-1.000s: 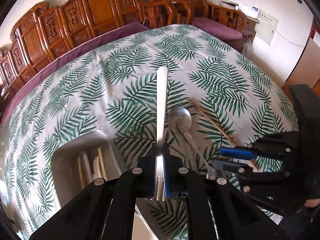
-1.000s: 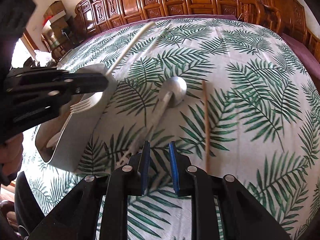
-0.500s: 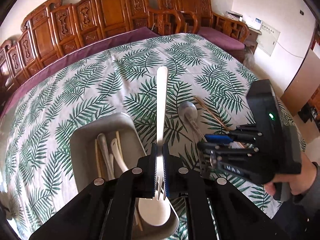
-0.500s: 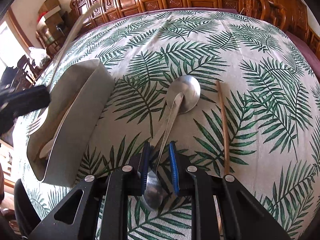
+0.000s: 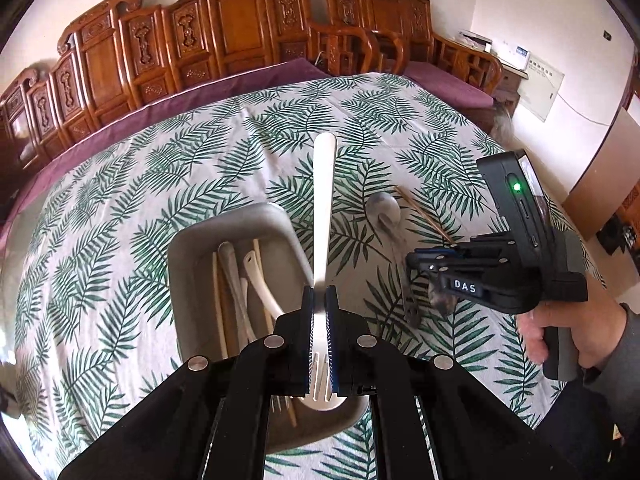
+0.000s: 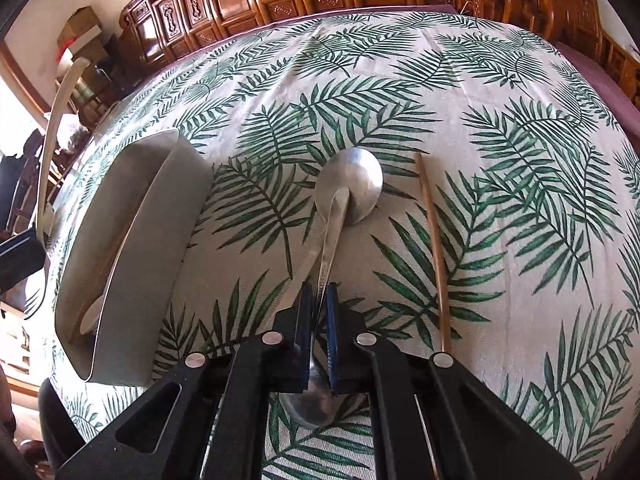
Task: Organize utensils
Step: 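Lower the knife into the tray and open the left gripper while the right carries the spoon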
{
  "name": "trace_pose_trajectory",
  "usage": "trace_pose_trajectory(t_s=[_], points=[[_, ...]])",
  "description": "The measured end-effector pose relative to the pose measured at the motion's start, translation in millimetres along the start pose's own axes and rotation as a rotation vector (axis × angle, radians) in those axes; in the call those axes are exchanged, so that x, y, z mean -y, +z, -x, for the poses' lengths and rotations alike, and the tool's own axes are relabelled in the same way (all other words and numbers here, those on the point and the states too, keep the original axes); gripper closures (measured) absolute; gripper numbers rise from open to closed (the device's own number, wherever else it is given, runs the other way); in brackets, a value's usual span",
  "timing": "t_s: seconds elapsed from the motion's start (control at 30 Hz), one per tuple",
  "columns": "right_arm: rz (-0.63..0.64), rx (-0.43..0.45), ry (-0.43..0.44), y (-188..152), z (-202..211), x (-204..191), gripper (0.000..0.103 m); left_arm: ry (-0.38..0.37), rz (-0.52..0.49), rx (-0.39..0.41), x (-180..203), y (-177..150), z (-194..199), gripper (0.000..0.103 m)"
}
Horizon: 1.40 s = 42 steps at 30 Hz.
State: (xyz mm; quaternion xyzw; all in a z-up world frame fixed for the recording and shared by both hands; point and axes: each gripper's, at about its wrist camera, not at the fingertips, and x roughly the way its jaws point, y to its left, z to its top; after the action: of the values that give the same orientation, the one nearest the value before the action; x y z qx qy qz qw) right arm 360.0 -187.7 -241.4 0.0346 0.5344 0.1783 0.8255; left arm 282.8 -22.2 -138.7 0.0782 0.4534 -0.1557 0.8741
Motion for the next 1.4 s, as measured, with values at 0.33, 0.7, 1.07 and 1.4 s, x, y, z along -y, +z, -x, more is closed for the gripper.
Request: trace_pose_trajectory(t_s=[0.33,0.7,1.07,1.4], points=[[0.073,0.051,-0.021,-11,30,-15,0.1,0.031,0.028,-0.001,-6,-16,8,0.098],[0.126,0.133,0.009,-16,79,-41,0.1,0.062,0.092,-0.018,-25,-26,7,0.098],[0.176,0.175,0.047,-18,105,-67,0.1,0.089,0.169,-0.072,-51,-38,-17,0.098],[0.198,0.18,0.062,-20,109,-80,0.099,0.081,0.196,-0.084,-56,-37,-30,0.097]])
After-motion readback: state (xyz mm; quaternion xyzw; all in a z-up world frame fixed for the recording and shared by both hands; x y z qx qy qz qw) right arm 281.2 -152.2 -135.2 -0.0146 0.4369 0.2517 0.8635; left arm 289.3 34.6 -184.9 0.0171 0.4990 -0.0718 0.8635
